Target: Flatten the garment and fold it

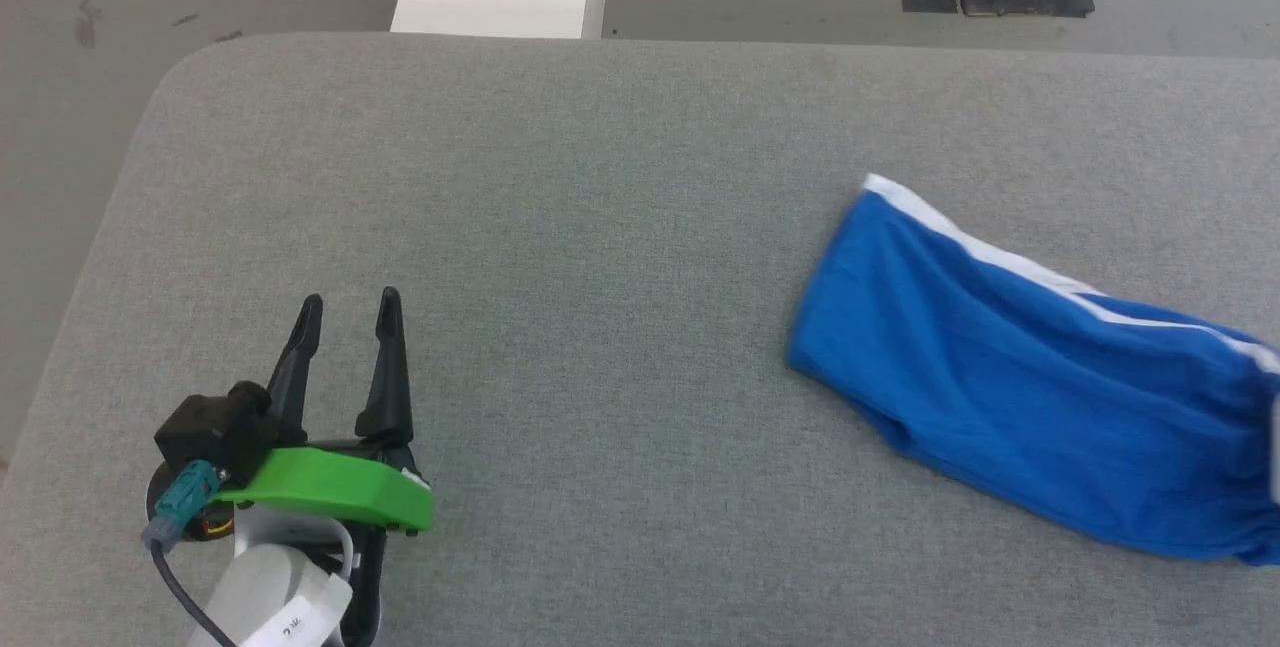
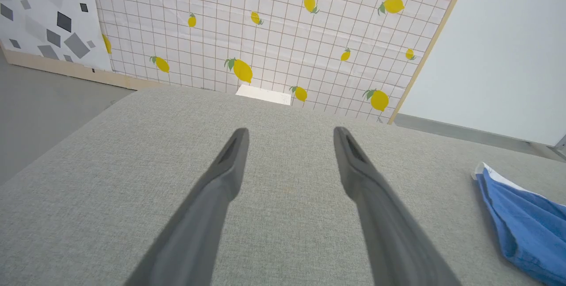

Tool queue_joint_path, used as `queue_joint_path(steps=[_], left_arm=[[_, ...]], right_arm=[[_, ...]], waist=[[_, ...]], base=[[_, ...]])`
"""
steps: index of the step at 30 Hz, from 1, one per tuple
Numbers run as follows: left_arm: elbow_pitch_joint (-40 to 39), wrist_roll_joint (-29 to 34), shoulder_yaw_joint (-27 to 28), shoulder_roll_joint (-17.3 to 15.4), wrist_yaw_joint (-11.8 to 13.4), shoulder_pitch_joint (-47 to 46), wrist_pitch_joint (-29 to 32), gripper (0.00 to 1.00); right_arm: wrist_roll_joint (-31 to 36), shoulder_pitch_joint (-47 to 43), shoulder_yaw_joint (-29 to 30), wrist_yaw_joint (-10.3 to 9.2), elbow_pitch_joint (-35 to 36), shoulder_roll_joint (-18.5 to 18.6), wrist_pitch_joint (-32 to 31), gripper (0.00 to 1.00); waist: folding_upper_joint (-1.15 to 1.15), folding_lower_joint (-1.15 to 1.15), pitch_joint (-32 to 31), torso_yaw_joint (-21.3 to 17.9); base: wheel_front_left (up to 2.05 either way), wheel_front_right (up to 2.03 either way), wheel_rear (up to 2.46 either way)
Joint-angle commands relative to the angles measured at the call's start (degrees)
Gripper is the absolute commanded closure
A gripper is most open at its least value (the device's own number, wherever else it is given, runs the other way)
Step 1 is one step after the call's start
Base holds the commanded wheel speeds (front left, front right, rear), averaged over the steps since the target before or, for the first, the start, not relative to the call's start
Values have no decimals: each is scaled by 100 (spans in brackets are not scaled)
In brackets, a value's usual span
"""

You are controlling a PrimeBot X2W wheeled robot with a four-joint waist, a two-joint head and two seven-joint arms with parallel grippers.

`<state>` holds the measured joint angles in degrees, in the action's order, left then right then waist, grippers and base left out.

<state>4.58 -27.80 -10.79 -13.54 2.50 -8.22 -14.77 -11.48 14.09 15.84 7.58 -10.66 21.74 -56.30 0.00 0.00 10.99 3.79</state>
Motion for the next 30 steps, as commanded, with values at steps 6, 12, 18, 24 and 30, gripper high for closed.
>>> queue_joint_path(steps=[6, 12, 18, 24, 30], left_arm=[[-21, -22, -48, -23, -70, -60, 9, 0], [33, -43, -84, -8, -81, -83, 7, 0], [105, -79, -116, 23, -71, -36, 1, 0], [102, -98, -157, 61, -102, -130, -3, 0], [182, -115, -169, 102, -176, -235, -10, 0]], right_arm=[[473, 237, 455, -9, -204, 86, 18, 100], [611, 459, 304, -9, -221, 67, -133, 100], [-407, 520, -823, -9, 800, 45, -1760, 100], [-496, 900, -1187, -9, 969, -602, -1670, 100], [-228, 1360, -1401, -9, 518, -1061, -1091, 100]], waist=[[0, 0, 129, 10], [0, 0, 130, 48], [0, 0, -32, 54], [0, 0, 124, 105], [0, 0, 313, 235]], base=[[0, 0, 0], [0, 0, 0], [0, 0, 0], [0, 0, 0], [0, 0, 0]])
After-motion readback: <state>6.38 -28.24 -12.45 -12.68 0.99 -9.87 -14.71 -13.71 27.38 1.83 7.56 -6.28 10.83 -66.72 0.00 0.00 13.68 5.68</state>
